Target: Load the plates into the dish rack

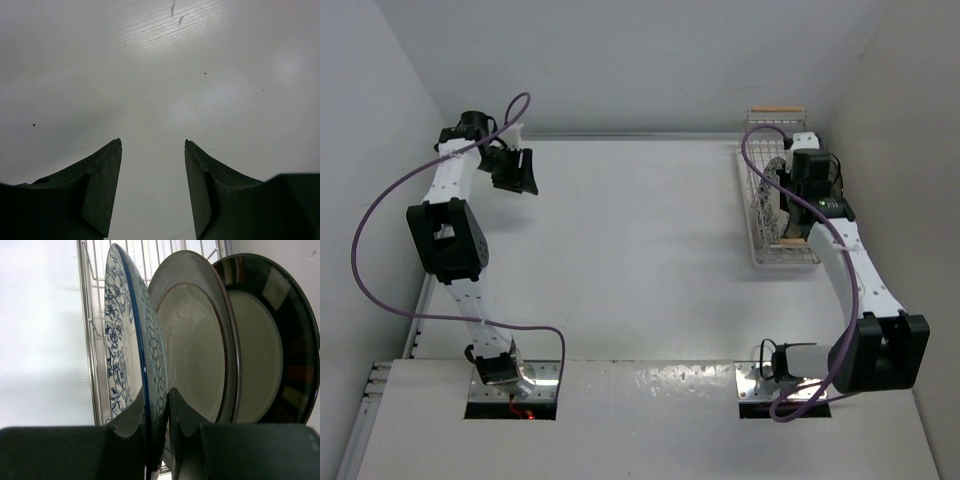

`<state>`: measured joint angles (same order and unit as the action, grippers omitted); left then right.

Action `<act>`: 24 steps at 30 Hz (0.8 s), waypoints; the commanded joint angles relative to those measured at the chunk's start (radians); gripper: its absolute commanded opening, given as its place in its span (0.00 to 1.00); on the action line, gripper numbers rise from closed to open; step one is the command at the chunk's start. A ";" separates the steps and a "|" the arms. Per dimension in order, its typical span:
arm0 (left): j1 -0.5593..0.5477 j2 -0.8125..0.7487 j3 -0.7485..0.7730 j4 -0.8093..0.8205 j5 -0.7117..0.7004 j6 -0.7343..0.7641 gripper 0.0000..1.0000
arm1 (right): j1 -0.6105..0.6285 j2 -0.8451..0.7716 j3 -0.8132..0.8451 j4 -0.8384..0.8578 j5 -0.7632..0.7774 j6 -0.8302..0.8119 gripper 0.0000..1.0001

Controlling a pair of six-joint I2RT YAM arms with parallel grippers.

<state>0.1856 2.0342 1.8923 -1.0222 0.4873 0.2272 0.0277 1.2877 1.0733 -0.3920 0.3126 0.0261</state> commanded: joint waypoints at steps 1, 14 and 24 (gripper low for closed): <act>0.012 -0.046 0.001 0.011 0.004 -0.002 0.58 | 0.006 -0.050 0.017 0.117 0.017 -0.018 0.00; 0.012 -0.046 -0.008 0.011 -0.006 -0.002 0.58 | 0.063 -0.013 0.031 0.065 0.048 -0.061 0.07; 0.012 -0.046 -0.009 0.011 -0.006 -0.002 0.58 | 0.031 -0.022 0.036 0.035 0.014 0.000 0.37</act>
<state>0.1860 2.0342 1.8854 -1.0218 0.4805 0.2272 0.0685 1.2945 1.0664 -0.3908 0.3462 -0.0097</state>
